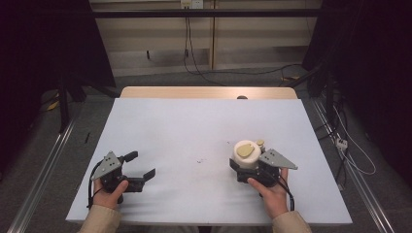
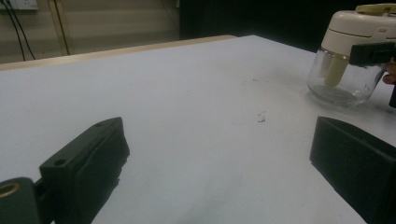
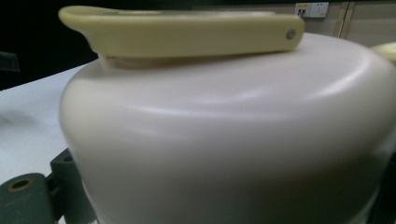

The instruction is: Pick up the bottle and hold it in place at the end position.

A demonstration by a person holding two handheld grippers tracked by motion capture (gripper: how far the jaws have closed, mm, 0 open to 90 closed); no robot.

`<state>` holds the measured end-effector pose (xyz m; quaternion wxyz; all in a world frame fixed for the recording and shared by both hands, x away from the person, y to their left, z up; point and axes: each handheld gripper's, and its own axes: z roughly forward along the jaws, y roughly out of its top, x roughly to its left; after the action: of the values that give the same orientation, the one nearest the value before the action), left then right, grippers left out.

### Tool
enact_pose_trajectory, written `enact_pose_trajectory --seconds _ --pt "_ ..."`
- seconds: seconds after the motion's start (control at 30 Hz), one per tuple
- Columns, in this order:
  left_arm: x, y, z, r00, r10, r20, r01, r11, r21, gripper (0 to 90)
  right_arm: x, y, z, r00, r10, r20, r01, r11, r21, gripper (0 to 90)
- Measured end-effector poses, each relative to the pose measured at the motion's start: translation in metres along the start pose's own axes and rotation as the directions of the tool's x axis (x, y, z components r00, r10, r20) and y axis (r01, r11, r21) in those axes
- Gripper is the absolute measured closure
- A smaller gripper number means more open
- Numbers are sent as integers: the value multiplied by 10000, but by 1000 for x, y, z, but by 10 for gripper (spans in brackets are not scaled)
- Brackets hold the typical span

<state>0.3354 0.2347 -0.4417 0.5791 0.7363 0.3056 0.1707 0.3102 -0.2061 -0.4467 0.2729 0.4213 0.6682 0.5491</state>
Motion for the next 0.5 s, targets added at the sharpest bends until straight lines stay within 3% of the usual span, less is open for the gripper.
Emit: enact_pose_trajectory --seconds 0.5 --pt "0 0 -1 10000 42 80 -42 10000 -40 34 4 9 13 9993 38 -385 -41 10000 -69 65"
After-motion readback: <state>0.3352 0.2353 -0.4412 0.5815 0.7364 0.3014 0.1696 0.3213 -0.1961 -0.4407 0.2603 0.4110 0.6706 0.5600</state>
